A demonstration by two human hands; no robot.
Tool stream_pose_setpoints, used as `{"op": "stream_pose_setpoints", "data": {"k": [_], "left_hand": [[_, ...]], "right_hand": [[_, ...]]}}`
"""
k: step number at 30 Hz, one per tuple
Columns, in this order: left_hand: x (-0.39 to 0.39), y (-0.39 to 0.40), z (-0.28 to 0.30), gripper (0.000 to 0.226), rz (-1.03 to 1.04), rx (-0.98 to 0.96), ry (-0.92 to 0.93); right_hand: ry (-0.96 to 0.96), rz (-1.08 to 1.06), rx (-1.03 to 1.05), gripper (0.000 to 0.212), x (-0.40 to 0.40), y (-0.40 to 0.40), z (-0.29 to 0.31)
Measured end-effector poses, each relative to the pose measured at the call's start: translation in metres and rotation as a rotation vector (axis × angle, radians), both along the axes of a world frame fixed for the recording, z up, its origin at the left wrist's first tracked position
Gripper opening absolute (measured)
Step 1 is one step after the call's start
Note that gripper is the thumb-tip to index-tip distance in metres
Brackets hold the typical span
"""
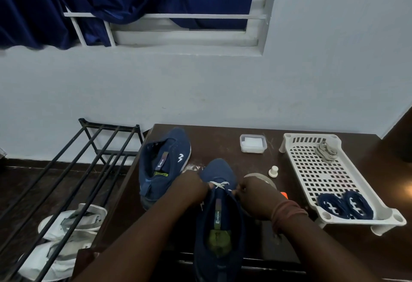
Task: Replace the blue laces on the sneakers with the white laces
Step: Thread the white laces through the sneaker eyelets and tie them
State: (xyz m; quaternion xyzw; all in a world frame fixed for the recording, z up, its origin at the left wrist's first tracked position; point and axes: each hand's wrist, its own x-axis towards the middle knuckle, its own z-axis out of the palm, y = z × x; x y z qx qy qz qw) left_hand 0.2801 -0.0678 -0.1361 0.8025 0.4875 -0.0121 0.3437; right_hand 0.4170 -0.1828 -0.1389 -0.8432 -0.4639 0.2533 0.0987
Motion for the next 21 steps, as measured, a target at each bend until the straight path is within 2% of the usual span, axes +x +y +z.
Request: {"op": "stream_pose_setpoints", "data": {"k": [2,6,11,13,15,18,20,21], "left_hand": [[-0.003,0.003,0.001,0.029,0.024,0.067,-0.035],[-0.004,0.004,0.007,0.026,0.075,0.230,0.074],[-0.009,0.003,0.009,0.017,0.080,0.299,0.109],[-0.010,0.005,0.006,0.028,0.060,0.313,0.081],[-0.011,0.002,0.008,0.030,0.026,0.279,0.058],[-0.012,-0.001,0.013,0.017,-0.055,0.330,0.034],[-0.011,-0.005,0.018,0.027,-0.059,0.384,-0.030],[-0.011,-0.007,0.020,0.029,-0.060,0.373,-0.078]], "right_hand": [[-0.035,-0.008,-0.020,0.025,0.004,-0.002,0.003],[-0.085,-0.039,-0.020,0.025,0.008,-0.003,0.011],[-0.120,-0.051,-0.079,0.025,0.007,-0.007,0.014],[-0.123,-0.045,-0.076,0.017,0.007,-0.006,0.009],[-0.053,-0.078,-0.095,0.012,0.008,-0.007,0.004],[0.054,-0.093,-0.080,0.030,0.007,-0.009,0.009],[0.092,-0.107,-0.037,0.039,0.006,-0.010,0.024],[0.105,-0.106,-0.006,0.037,0.004,-0.011,0.033]]}}
